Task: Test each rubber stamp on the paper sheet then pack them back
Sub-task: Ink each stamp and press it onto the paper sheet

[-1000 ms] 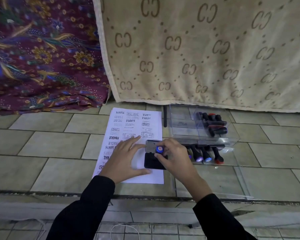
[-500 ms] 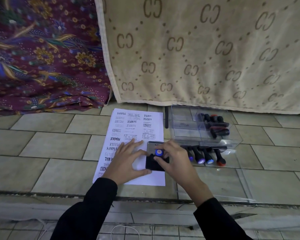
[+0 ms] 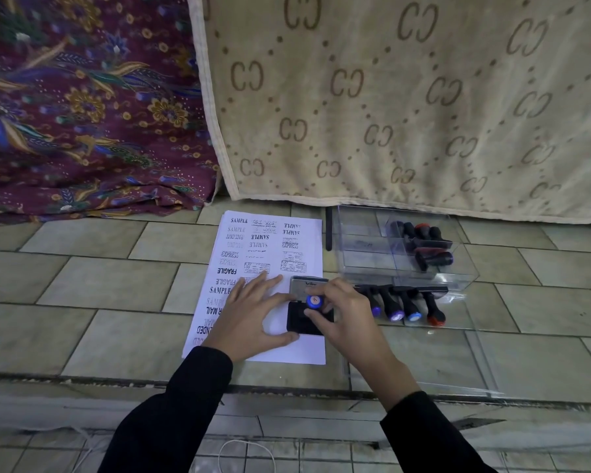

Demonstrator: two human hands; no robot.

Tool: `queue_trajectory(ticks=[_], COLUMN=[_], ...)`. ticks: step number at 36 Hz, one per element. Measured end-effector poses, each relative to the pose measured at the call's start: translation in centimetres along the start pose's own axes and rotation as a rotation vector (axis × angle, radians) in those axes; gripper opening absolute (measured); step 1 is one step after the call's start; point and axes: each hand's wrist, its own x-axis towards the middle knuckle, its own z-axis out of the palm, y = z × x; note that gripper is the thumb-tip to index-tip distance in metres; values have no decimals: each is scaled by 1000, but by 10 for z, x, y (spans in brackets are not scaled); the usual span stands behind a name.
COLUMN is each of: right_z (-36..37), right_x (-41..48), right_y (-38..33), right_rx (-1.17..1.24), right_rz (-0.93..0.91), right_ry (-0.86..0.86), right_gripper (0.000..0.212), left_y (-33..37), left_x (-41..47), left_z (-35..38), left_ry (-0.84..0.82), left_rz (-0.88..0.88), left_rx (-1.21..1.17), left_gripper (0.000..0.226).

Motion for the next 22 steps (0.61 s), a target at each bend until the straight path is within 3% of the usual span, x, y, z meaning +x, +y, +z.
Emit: queue_trajectory(ticks=[14,22], right_z=[5,-9], right_x=[-2,8], right_y=[2,6], right_rx=[18,80], right_rz=[6,32], right_ry=[28,247], right_gripper=[26,25], left_y=[2,4], left_x=[0,-3], left_z=[0,-3], left_ry=[14,33], left_rz=[-7,15], left_rx=[-14,-50], left_gripper=[67,68])
